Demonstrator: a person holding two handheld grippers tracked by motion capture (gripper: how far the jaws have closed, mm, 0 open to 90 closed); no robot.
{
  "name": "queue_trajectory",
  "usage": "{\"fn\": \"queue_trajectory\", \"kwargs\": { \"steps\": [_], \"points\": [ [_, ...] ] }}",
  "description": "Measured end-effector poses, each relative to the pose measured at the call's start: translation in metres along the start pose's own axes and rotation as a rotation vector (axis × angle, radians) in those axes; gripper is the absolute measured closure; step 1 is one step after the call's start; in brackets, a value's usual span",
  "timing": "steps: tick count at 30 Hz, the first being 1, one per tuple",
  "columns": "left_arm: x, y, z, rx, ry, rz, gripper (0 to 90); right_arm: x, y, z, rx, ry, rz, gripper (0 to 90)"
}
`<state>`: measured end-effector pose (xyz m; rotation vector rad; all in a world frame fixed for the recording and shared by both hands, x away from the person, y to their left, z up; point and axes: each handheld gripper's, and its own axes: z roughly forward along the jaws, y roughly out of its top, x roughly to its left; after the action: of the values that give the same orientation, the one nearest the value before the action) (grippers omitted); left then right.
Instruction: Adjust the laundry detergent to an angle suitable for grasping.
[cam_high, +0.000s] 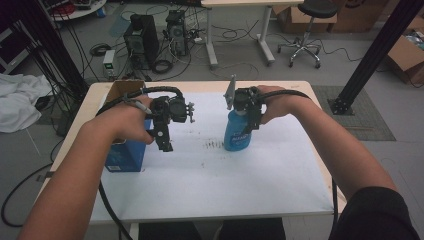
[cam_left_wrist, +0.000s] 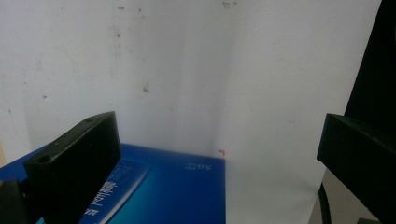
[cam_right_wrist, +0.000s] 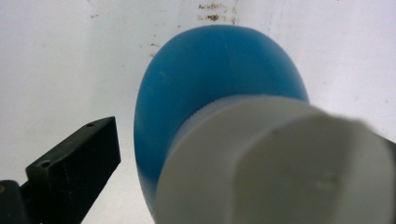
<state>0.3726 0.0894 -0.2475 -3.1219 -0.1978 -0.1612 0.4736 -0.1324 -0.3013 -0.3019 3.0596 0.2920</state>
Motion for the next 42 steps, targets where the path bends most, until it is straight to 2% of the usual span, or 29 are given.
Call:
{"fn": "queue_trajectory", "kwargs": {
  "steps": [16, 30, 33, 42],
  "points": [
    [0.0012, -0.002, 0.002, -0.004, 0.003, -0.005, 0.1, -0.0018, 0.0019, 0.0059, 0.015, 0.003, -0.014, 0.4],
    [0.0012, -0.0008, 0.0016, -0.004, 0.006, -0.003, 0.1, -0.0002, 0.0019, 0.0045, 0.018, 0.01, -0.028, 7.7],
    [0.0012, -0.0011, 0.0023, -0.007, 0.008, -0.003, 0.1, -0.0001, 0.0016, 0.0039, 0.017, 0.013, -0.033, 13.1],
    [0.0015, -0.0018, 0.0019, -0.003, 0.008, -0.007, 0.1, -0.0001, 0.0023, 0.0032, 0.016, 0.01, -0.034, 17.4]
  ]
}}
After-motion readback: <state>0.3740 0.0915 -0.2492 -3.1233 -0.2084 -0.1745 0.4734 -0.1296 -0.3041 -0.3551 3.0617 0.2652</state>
